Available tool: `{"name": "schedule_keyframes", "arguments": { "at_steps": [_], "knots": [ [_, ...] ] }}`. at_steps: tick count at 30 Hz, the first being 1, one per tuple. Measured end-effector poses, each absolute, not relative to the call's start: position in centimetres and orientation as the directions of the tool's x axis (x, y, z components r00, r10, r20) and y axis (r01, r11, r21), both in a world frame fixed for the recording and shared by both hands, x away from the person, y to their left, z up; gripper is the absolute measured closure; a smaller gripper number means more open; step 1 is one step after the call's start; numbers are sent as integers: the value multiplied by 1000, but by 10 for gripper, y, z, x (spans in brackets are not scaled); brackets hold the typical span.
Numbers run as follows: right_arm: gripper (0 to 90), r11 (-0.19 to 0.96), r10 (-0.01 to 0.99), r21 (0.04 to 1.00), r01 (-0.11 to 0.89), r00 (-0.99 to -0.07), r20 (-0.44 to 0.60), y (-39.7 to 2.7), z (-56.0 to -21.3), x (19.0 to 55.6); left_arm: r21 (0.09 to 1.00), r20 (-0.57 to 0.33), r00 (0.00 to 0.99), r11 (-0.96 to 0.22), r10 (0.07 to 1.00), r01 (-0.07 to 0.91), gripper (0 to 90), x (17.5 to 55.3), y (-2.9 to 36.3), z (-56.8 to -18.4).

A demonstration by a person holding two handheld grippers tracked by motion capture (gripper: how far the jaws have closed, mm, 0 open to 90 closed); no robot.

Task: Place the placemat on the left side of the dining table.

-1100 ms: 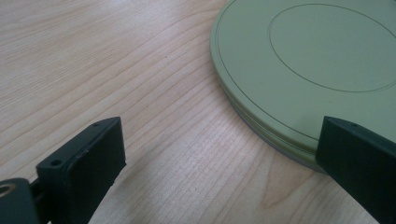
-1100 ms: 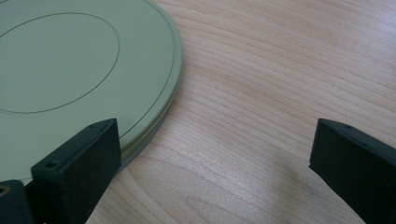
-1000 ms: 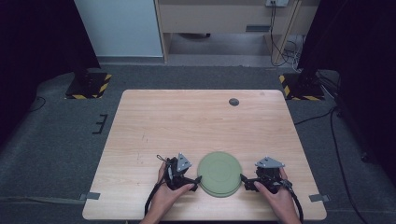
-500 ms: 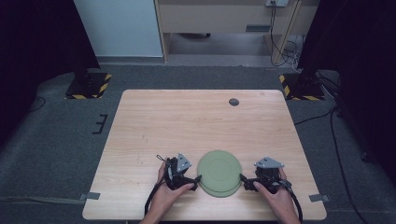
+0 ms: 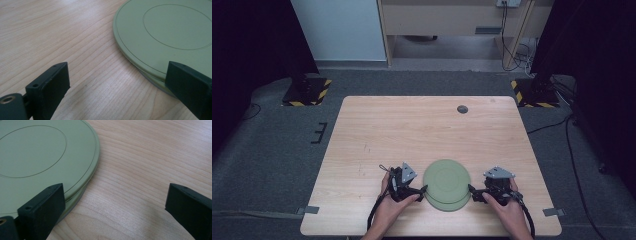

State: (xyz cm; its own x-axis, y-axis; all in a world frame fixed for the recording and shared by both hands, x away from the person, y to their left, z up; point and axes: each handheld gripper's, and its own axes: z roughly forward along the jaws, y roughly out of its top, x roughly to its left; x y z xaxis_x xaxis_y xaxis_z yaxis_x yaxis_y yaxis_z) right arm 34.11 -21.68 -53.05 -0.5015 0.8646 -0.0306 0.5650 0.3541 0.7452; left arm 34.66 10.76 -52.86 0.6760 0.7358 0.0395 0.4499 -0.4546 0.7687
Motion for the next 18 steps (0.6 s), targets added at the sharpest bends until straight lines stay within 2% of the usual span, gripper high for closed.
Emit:
{"name": "schedule_keyframes", "arguments": {
  "at_steps": [12, 18],
  "knots": [
    [22, 354, 867, 747, 563, -498, -36, -215, -530, 342, 767, 66, 670, -467, 740, 440, 42, 348, 104, -529],
    [35, 350, 871, 750, 561, -490, -40, -214, -531, 344, 766, 52, 670, -459, 741, 449, 50, 349, 106, -529]
  ]
}}
